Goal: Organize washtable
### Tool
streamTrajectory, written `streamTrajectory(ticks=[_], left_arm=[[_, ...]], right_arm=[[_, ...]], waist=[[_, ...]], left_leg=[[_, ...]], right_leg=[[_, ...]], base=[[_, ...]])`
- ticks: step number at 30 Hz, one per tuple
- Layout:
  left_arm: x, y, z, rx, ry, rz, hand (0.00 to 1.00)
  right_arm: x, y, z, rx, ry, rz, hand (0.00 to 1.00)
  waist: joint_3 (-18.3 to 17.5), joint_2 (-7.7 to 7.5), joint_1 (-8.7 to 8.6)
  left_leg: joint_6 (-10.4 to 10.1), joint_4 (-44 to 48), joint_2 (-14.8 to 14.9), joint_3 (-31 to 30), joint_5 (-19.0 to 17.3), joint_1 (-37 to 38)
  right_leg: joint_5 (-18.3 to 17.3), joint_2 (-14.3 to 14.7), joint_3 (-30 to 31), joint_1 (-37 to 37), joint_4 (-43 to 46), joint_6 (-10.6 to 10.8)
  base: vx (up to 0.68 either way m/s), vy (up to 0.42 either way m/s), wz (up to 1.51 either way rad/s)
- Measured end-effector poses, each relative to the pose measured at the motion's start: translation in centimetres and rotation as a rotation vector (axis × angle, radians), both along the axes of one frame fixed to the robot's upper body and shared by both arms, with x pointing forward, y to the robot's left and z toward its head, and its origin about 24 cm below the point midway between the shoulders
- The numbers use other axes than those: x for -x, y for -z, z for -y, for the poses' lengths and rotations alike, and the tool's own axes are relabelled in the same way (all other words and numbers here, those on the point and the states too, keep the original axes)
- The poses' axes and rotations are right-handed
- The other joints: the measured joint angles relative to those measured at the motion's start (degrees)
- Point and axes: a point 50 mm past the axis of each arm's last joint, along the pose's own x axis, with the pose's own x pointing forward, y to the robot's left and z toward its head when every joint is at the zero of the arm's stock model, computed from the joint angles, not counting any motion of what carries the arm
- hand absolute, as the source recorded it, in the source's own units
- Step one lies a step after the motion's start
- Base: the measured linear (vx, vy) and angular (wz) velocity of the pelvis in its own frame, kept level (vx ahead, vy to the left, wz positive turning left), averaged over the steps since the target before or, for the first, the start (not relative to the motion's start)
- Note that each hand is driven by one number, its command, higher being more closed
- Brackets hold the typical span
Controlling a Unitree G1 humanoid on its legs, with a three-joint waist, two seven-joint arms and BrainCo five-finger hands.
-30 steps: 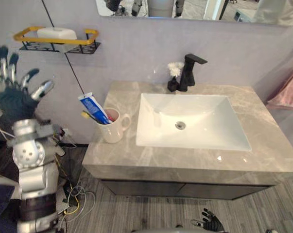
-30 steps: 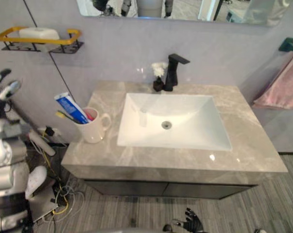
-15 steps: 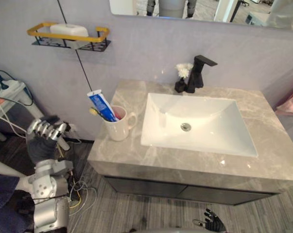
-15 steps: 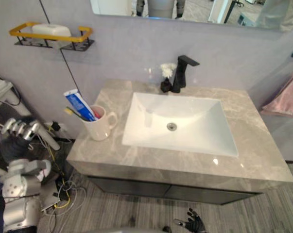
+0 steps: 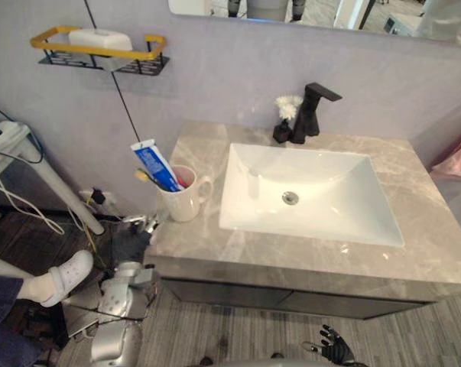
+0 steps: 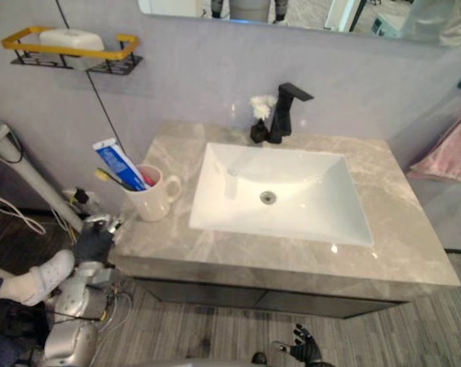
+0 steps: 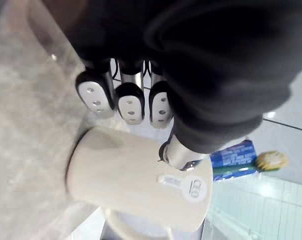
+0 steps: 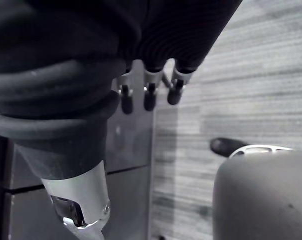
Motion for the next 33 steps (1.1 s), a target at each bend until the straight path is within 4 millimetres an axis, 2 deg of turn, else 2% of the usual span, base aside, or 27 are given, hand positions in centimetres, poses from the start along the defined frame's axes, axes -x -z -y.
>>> streamTrajectory(ticks=[23, 27, 33], left_arm=[[-0.7, 0.3, 2.6, -0.039, 0.13, -0.011, 1.0], [-0.9, 0.1, 2.7, -0.063, 0.134, -0.01, 1.0], [-1.8, -0.8, 2.7, -0.075, 0.122, 0.025, 1.0]], right_arm=[[-0.7, -0.2, 0.0, 0.003, -0.01, 0.018, 0.0], [-1.1, -0.2, 0.0, 0.002, -0.013, 0.025, 0.0], [-1.0, -0.2, 0.0, 0.002, -0.012, 0.024, 0.0]], waist=[[0.3, 0.8, -0.47], [0.4, 0.84, -1.69], [0.4, 0.91, -1.79]], left_leg=[[0.0, 0.0, 0.1, 1.1, 0.0, -0.2], [0.0, -0.1, 0.0, 1.6, 0.0, -0.2], [0.0, -0.1, 0.1, 2.0, 0.0, -0.2]], right_leg=[[0.3, 0.0, 1.5, -0.8, 0.0, 0.2], [0.5, 0.0, 1.7, -1.1, 0.0, 0.3], [0.6, 0.0, 1.9, -1.3, -0.1, 0.3]], base=[[0.0, -0.001, -0.02], [-0.02, -0.001, -0.06], [-0.03, -0.01, -0.03]])
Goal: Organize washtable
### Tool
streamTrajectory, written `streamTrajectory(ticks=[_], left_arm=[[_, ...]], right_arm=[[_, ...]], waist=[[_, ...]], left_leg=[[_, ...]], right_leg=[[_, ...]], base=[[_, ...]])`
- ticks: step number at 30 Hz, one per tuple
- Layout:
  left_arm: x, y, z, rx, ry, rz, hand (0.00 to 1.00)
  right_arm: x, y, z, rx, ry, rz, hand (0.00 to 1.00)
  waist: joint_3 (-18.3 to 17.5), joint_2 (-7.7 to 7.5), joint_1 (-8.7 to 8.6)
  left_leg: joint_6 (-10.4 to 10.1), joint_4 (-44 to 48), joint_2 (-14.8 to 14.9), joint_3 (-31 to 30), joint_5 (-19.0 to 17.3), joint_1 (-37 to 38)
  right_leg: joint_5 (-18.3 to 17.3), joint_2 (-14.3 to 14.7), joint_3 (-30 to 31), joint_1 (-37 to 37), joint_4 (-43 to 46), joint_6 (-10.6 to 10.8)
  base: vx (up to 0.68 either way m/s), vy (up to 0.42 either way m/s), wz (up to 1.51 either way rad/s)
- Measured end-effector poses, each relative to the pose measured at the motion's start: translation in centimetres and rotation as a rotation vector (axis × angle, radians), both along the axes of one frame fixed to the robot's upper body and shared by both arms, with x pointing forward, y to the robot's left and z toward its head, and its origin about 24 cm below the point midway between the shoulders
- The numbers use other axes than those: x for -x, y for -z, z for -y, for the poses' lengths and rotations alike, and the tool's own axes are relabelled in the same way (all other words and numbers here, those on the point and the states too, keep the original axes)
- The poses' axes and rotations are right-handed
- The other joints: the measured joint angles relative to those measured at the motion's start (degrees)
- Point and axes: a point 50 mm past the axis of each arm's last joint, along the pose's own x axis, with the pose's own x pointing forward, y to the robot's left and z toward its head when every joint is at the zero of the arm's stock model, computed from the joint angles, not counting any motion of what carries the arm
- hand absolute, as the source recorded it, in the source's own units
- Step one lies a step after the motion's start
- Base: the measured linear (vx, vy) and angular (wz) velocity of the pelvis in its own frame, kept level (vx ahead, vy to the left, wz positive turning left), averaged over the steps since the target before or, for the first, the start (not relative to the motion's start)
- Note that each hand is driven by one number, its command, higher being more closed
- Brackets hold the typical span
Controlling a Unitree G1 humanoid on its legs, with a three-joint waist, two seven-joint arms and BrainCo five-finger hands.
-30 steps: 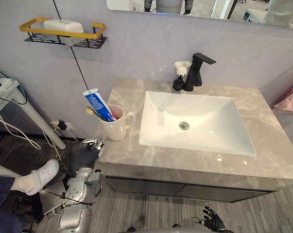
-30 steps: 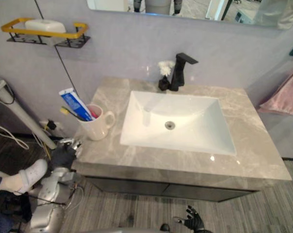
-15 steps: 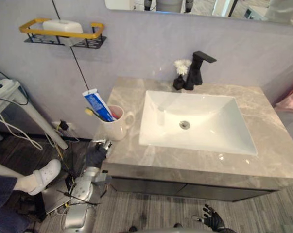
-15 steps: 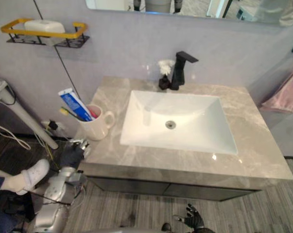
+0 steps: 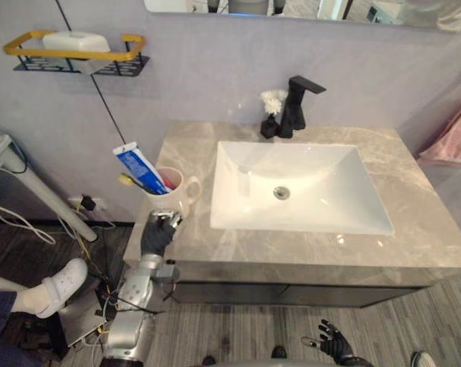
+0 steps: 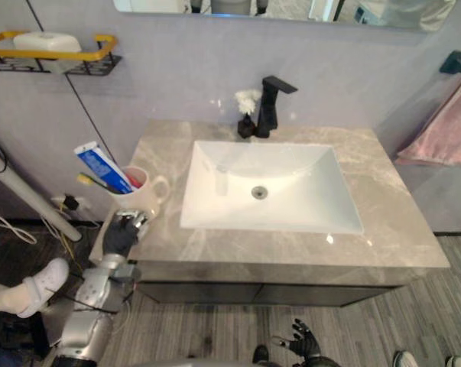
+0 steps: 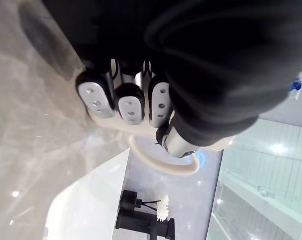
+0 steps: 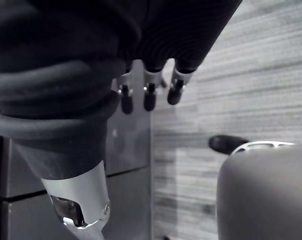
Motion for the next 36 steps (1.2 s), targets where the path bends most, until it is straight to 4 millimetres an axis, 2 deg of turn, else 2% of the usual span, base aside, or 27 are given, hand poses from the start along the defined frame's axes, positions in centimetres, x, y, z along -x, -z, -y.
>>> streamTrajectory(ticks=[8, 15, 23, 32, 36], left_arm=[[-0.1, -0.2, -0.8, -0.041, -0.037, 0.001, 1.0], [-1.3, -0.9, -1.8, -0.057, -0.077, 0.026, 1.0], [-2.2, -1.3, -2.3, -0.111, -0.072, 0.03, 1.0], [-2.8, -1.5, -2.8, -0.139, -0.07, 0.027, 1.0], [-3.1, -1.8, -2.9, -0.15, -0.07, 0.034, 1.0]], right_arm=[[0.0, 0.0, 0.1, 0.001, 0.003, 0.0, 0.0], [0.0, 0.0, 0.1, 0.002, 0.005, 0.002, 0.0], [-0.2, -0.1, 0.2, 0.003, 0.007, 0.008, 0.0], [-0.1, -0.2, 0.2, 0.005, 0.008, 0.011, 0.0], [-0.2, -0.2, 0.2, 0.004, 0.008, 0.012, 0.0]], waist=[[0.1, 0.01, -0.02], [0.4, -0.1, 0.07], [0.7, -0.49, -1.28], [1.3, -0.99, -1.34], [1.5, -0.71, -1.49]], left_leg=[[0.0, -0.2, 0.0, 0.6, 0.0, -0.4], [0.0, -0.4, 0.0, 1.0, 0.0, -0.8], [0.1, -0.6, 0.0, 1.6, -0.1, -0.9], [0.1, -0.5, 0.1, 3.7, -0.1, -1.2], [0.1, -0.5, 0.1, 4.2, -0.2, -1.4]], right_leg=[[0.2, 0.0, 0.5, -0.8, -0.1, 0.0], [0.3, 0.1, 1.1, -1.7, -0.2, 0.0], [0.5, 0.1, 1.6, -2.0, -0.1, 0.0], [1.2, 0.3, 3.8, -3.7, -0.2, -0.1], [1.3, 0.3, 4.4, -3.9, -0.2, 0.0]], base=[[-0.01, -0.003, -0.03], [-0.01, -0.003, -0.03], [-0.01, -0.003, -0.03], [-0.05, -0.011, -0.12], [-0.01, -0.012, -0.08]])
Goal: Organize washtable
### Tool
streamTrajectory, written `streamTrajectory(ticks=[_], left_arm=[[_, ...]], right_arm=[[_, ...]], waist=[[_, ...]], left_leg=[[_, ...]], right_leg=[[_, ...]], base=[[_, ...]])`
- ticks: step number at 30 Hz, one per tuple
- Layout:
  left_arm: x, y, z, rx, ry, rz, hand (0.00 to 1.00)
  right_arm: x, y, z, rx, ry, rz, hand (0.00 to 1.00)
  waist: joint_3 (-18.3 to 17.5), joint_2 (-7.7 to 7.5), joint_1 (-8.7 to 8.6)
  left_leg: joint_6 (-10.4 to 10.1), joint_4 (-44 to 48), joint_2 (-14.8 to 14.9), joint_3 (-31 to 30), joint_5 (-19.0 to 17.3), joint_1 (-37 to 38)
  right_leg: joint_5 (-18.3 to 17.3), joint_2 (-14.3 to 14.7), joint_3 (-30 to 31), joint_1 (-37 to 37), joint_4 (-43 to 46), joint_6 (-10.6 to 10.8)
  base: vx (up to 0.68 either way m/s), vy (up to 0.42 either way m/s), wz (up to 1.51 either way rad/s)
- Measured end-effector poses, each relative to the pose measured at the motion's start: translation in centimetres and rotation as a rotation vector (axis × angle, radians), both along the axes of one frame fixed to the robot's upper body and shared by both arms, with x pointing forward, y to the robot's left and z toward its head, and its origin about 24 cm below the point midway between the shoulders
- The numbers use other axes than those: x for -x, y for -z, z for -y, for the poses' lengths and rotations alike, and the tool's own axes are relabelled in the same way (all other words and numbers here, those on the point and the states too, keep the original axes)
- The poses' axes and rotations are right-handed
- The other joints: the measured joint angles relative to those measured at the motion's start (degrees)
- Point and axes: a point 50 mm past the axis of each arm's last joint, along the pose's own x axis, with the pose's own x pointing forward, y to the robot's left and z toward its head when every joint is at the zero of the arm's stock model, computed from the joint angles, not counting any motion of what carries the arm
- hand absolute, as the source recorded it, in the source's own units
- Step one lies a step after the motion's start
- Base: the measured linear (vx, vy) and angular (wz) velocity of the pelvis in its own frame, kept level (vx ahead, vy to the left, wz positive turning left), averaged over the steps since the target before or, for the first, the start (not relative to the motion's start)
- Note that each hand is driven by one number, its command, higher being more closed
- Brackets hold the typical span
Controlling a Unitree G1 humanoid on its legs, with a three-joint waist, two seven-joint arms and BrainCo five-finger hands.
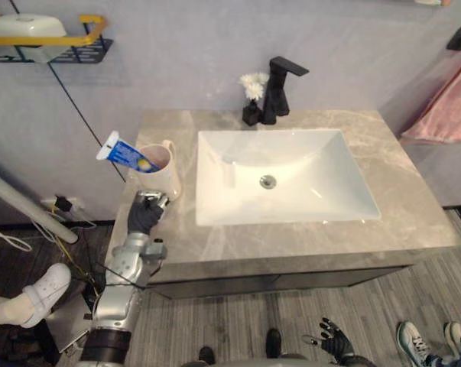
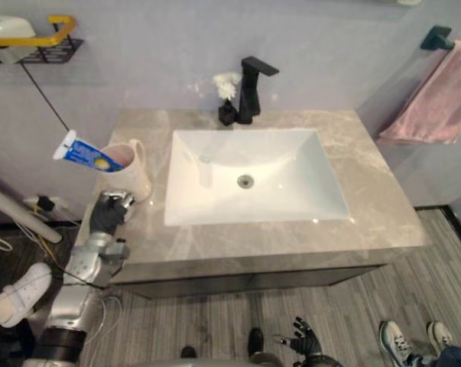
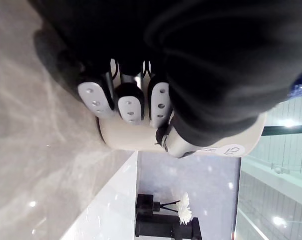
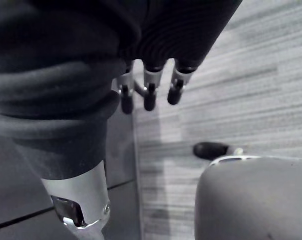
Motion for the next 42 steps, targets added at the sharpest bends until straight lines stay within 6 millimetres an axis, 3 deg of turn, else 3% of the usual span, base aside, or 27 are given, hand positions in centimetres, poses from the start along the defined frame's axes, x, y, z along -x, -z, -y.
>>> streamTrajectory(ticks=[11, 27, 42], left_arm=[[-1.2, -0.7, -1.1, -0.031, -0.052, 0.011, 1.0], [-2.6, -2.6, -4.4, 0.011, -0.229, 0.066, 1.0], [-2.5, -3.1, -5.5, 0.035, -0.268, 0.085, 1.0]], right_arm=[[0.1, 0.0, 0.1, 0.0, 0.005, -0.002, 0.0], [0.7, -0.2, 0.4, 0.007, 0.027, 0.003, 0.0], [0.7, -0.2, 0.3, 0.006, 0.032, 0.005, 0.0]], waist=[[0.0, 0.02, 0.01], [0.1, -0.24, -0.1], [0.2, -0.85, -0.06]], left_leg=[[0.0, 0.1, 0.0, 0.8, -0.2, -0.7], [0.0, 0.3, 0.0, 2.2, -0.4, -1.6], [0.1, 0.2, -0.2, 2.9, -0.6, -1.6]], right_leg=[[0.2, 0.1, 0.9, -1.1, 0.1, 0.0], [0.7, 0.2, 2.3, -2.7, 0.2, 0.0], [0.8, 0.2, 3.0, -3.0, 0.2, 0.0]], base=[[-0.01, -0.007, -0.03], [-0.02, -0.008, -0.04], [-0.01, -0.007, -0.02]])
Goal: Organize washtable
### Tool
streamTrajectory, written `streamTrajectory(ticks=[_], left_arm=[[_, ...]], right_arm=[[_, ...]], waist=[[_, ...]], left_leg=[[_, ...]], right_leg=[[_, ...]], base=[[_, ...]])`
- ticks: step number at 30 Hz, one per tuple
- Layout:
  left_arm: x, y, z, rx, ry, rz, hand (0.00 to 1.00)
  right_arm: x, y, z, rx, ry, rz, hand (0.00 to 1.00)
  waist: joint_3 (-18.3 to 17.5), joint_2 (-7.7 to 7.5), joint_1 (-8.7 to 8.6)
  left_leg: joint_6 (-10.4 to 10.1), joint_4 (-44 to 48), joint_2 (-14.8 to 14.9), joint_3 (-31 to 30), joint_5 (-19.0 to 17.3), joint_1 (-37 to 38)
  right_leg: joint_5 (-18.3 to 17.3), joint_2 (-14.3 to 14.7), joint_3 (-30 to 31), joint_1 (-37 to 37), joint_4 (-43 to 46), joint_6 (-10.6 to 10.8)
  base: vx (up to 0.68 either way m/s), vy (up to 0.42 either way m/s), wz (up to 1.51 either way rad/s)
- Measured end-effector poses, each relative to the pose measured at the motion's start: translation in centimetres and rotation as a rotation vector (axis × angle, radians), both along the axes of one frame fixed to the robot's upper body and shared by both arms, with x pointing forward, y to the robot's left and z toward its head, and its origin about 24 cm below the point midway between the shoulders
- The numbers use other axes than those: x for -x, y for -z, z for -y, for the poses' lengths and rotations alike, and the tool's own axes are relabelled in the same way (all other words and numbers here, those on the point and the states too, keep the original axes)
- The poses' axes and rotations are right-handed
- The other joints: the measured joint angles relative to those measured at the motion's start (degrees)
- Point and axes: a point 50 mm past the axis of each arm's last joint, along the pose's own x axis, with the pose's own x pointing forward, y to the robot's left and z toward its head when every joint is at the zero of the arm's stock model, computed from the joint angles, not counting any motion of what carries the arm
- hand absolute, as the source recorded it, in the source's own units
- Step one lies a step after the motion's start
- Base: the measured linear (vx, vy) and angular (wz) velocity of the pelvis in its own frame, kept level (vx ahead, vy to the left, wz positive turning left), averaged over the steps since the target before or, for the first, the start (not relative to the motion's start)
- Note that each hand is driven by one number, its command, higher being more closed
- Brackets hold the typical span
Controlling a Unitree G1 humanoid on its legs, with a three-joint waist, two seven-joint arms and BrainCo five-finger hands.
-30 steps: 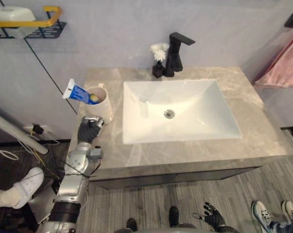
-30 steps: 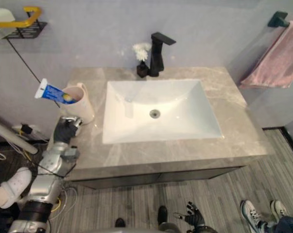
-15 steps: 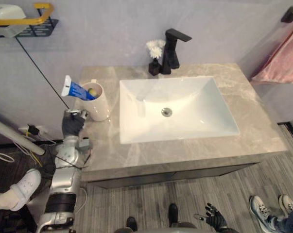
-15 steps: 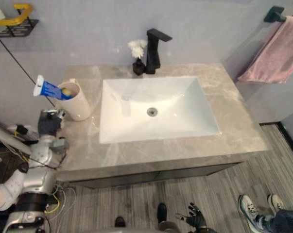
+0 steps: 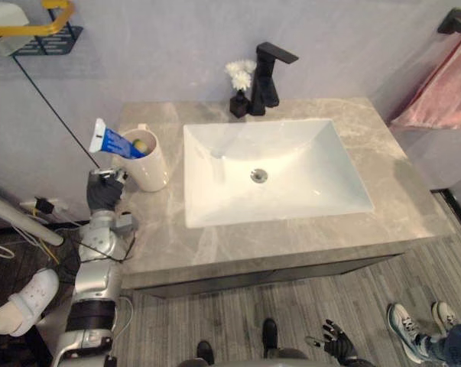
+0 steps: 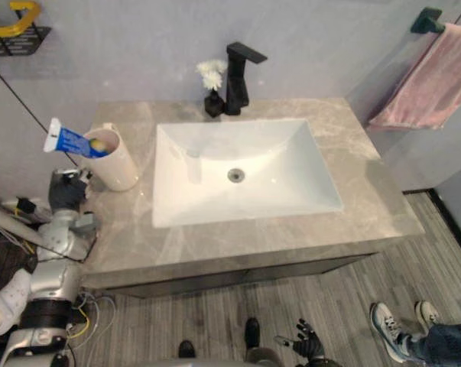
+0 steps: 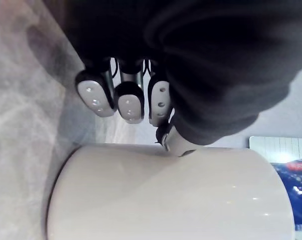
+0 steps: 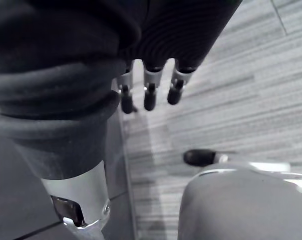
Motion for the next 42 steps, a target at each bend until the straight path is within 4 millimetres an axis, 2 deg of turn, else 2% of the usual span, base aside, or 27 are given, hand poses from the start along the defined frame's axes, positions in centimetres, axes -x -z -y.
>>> streamTrajectory(ticks=[6, 11, 18, 32, 42], left_arm=[[0.2, 0.2, 0.0, -0.006, -0.002, -0.008, 1.0], [1.1, 1.4, 0.4, 0.014, 0.001, -0.035, 1.0], [1.3, 2.1, 3.8, 0.035, 0.13, -0.029, 1.0], [0.6, 2.3, 8.8, 0.019, 0.32, -0.033, 1.0], [0.1, 1.7, 8.5, 0.009, 0.3, -0.011, 1.0]], right_arm=[[0.0, 0.0, 0.0, 0.001, 0.002, 0.0, 0.0], [0.0, 0.0, 0.0, 0.0, 0.0, 0.0, 0.0], [0.2, 0.1, -0.2, -0.003, -0.008, -0.006, 0.0], [0.1, 0.1, -0.5, -0.007, -0.028, -0.006, 0.0], [0.1, 0.1, -0.5, -0.008, -0.029, -0.006, 0.0]], waist=[[0.0, 0.0, 0.06], [0.0, -0.01, 0.26], [0.0, 0.0, 0.27], [0.0, 0.01, -0.07], [0.0, -0.08, -0.48]], left_leg=[[0.0, 0.2, -0.1, -0.8, 0.0, 0.1], [0.0, 0.3, -0.1, -1.4, 0.0, 0.3], [0.1, 0.6, -0.2, -2.8, 0.1, 0.3], [0.2, 0.7, -0.8, -2.9, 0.2, 0.3], [0.2, 0.3, -0.8, -2.3, 0.2, 0.3]], right_leg=[[0.0, 0.0, -1.0, 0.6, 0.0, 0.0], [0.0, -0.1, -1.6, 1.2, 0.0, 0.0], [0.0, -0.3, -3.1, 2.0, 0.0, 0.0], [0.0, -0.7, -3.3, 2.0, 0.0, 0.0], [0.0, -0.8, -2.8, 1.5, -0.2, 0.0]], base=[[0.0, -0.001, 0.06], [-0.02, -0.014, 0.07], [-0.03, -0.017, 0.09], [-0.01, -0.005, 0.0], [-0.02, -0.011, -0.03]])
